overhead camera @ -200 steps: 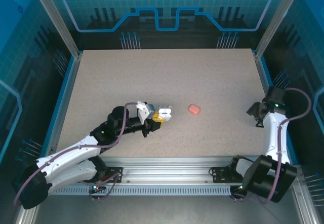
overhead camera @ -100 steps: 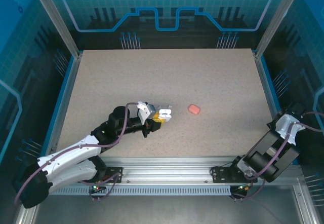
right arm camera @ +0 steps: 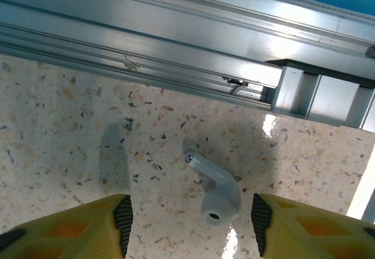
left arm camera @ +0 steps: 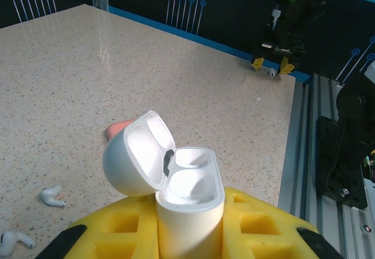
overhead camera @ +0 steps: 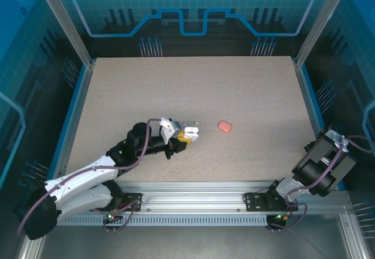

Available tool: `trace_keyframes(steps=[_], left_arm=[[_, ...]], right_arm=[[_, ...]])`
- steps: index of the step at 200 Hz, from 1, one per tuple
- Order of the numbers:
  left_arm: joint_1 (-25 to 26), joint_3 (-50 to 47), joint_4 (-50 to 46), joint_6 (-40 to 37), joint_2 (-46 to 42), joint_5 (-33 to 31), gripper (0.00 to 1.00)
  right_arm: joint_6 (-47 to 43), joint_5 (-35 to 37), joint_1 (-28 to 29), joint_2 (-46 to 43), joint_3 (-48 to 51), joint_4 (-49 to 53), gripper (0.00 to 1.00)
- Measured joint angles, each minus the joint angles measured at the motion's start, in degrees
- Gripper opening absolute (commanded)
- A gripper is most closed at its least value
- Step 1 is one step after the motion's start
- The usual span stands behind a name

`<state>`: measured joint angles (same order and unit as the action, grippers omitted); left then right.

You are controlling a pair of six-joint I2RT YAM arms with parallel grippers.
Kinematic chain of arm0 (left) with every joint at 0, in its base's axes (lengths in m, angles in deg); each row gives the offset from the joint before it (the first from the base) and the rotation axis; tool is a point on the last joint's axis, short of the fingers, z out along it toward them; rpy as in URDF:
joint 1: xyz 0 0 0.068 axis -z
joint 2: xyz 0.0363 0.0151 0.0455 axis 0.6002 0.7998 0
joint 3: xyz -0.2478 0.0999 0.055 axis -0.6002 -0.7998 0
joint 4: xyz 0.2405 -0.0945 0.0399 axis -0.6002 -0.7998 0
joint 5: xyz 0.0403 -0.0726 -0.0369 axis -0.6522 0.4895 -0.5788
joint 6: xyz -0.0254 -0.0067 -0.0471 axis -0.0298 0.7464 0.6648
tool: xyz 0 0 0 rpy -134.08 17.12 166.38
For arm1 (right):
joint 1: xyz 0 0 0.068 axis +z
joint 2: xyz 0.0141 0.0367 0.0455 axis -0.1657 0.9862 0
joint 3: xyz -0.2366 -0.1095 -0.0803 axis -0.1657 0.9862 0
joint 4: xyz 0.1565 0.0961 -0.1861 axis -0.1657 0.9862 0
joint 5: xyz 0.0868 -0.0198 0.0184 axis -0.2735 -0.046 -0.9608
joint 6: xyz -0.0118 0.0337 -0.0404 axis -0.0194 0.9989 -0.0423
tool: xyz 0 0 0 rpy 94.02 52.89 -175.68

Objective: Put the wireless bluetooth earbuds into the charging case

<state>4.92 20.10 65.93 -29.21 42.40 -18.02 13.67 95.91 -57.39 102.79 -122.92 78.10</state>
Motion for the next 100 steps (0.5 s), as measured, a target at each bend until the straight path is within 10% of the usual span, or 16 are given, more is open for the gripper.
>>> trace_keyframes(steps=[100], left_arm=[[0.00, 0.00, -0.90, -0.04, 0.00, 0.00, 0.12]], right_arm=[[1.29, -4.26, -2.19, 2.51, -0.66, -0.46, 0.32]])
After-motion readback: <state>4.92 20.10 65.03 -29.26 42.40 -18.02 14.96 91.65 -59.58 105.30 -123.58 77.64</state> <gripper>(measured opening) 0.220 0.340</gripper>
